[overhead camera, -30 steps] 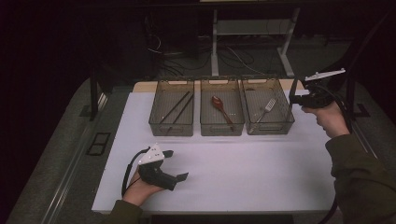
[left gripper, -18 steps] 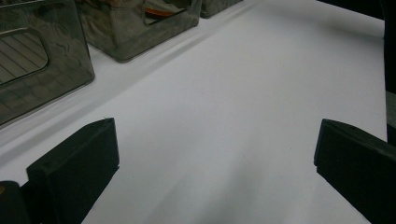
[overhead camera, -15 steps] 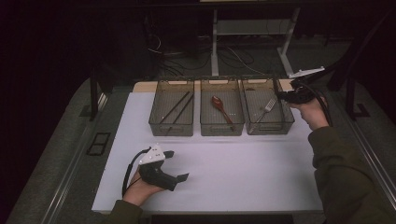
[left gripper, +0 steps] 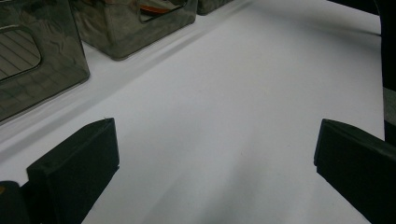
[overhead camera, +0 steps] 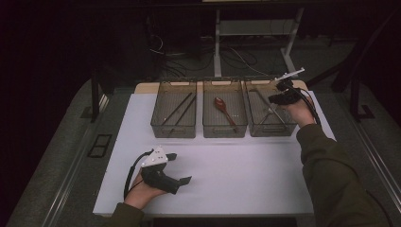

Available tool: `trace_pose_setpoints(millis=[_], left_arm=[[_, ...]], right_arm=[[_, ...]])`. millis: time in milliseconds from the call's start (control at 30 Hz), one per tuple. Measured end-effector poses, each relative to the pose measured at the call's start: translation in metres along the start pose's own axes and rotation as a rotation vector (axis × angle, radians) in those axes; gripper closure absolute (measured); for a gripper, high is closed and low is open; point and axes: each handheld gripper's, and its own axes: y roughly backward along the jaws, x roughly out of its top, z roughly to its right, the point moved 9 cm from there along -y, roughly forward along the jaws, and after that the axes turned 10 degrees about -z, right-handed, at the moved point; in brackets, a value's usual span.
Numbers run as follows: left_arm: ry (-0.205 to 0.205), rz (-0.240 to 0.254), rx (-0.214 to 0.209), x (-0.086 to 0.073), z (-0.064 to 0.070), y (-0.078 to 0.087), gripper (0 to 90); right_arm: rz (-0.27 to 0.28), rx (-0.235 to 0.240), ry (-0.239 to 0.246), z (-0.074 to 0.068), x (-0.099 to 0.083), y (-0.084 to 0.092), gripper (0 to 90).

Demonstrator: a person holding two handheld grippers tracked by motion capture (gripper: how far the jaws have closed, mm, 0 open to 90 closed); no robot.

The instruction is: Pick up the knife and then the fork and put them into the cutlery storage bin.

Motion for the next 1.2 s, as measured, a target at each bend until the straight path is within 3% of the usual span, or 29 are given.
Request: trace_pose_setpoints(millis=[133,500,600,767,1200], left_arm=[[0.0,-0.001,-0.003,0.0,0.001,0.0,0.0],[-0.002,-0.008,-0.002,-0.001,0.0,-0.001,0.0],[-0.002,-0.012,0.0,-0.002,0.0,-0.001,0.0],[0.001,-0.009,0.001,-0.002,0.0,-0.002,0.0],[0.001,-0.011,0.005,-0.003,0.0,-0.002,0.0]], right_arm=[[0.005,0.014,-0.004,-0.004,0.0,0.001,77.7],[0.11,0.176,-0.034,-0.025,-0.008,0.024,45.2],[0.136,0.179,-0.021,-0.029,-0.013,0.03,37.4],[0.184,0.22,-0.013,-0.038,-0.021,0.043,33.0],[0.288,0.267,0.022,-0.066,-0.051,0.071,23.2]])
